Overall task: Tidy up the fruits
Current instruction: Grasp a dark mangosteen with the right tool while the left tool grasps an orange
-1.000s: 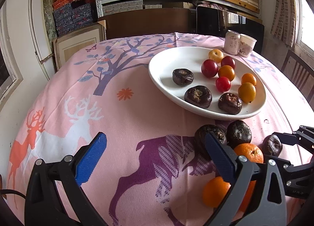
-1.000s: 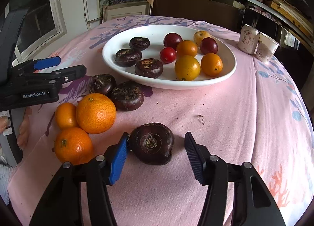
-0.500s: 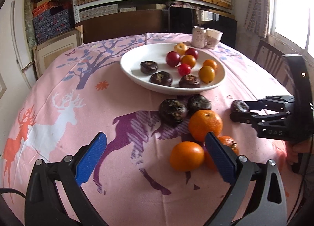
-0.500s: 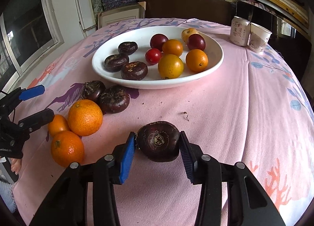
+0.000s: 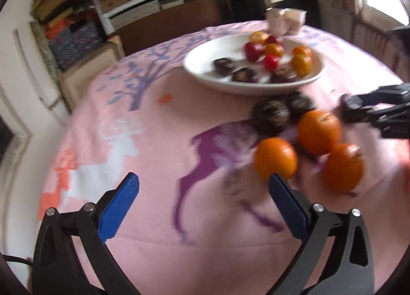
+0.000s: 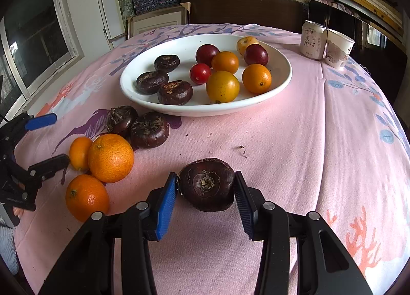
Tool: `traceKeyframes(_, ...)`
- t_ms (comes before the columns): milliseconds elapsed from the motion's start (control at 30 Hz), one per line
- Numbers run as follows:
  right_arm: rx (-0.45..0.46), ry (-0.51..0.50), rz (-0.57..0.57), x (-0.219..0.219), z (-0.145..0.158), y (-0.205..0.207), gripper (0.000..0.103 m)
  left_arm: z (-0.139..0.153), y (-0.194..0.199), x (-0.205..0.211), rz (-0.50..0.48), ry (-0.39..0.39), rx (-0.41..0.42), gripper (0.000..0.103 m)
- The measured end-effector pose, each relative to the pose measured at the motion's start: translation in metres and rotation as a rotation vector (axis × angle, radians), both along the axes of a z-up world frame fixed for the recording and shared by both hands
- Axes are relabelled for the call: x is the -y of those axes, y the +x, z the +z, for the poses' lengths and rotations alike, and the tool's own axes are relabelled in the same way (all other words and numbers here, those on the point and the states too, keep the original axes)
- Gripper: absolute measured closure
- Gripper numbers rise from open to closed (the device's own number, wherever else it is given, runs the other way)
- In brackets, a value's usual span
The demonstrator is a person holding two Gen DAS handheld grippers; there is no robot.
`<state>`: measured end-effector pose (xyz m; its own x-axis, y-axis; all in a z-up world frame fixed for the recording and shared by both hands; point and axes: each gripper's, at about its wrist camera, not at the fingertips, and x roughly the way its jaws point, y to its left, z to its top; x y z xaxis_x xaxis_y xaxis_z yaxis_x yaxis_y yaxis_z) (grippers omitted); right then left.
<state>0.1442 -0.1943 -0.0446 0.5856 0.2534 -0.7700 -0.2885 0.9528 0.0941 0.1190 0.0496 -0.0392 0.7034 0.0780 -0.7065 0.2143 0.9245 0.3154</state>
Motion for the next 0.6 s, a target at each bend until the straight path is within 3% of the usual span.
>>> traceKeyframes(33,0.000,0.000,0.000,0.000,0.000,0.000,0.057,-0.003,0.002,-0.008,0.020,0.010,-0.019,0.005)
traceKeyframes(133,0.000,0.000,0.000,0.000,0.000,0.000,0.057,0.011,-0.008,-0.018,-0.049,-0.131,-0.012,0.005)
traceKeyframes(200,0.000,0.000,0.000,0.000,0.000,0.000,0.057,0.015,-0.013,-0.005,-0.088,-0.114,0.014,0.005)
traceKeyframes(333,0.000,0.000,0.000,0.000,0.000,0.000,0.057,-0.004,0.001,0.023,-0.126,-0.008,-0.052,0.005)
traceKeyframes(467,0.000,-0.001,0.001,0.000,0.000,0.000,0.056,-0.004,0.012,0.029,-0.160,-0.076,-0.079,0.006)
traceKeyframes(500,0.000,-0.001,0.002,0.000,0.000,0.000,0.056,-0.005,0.016,0.030,-0.167,-0.099,-0.094,0.015)
traceKeyframes(533,0.000,-0.001,0.002,0.000,0.000,0.000,0.056,-0.007,0.019,0.032,-0.184,-0.127,-0.120,0.030)
traceKeyframes(600,0.001,-0.003,0.002,-0.001,0.000,0.000,0.056,-0.008,0.021,0.034,-0.205,-0.186,-0.149,0.047)
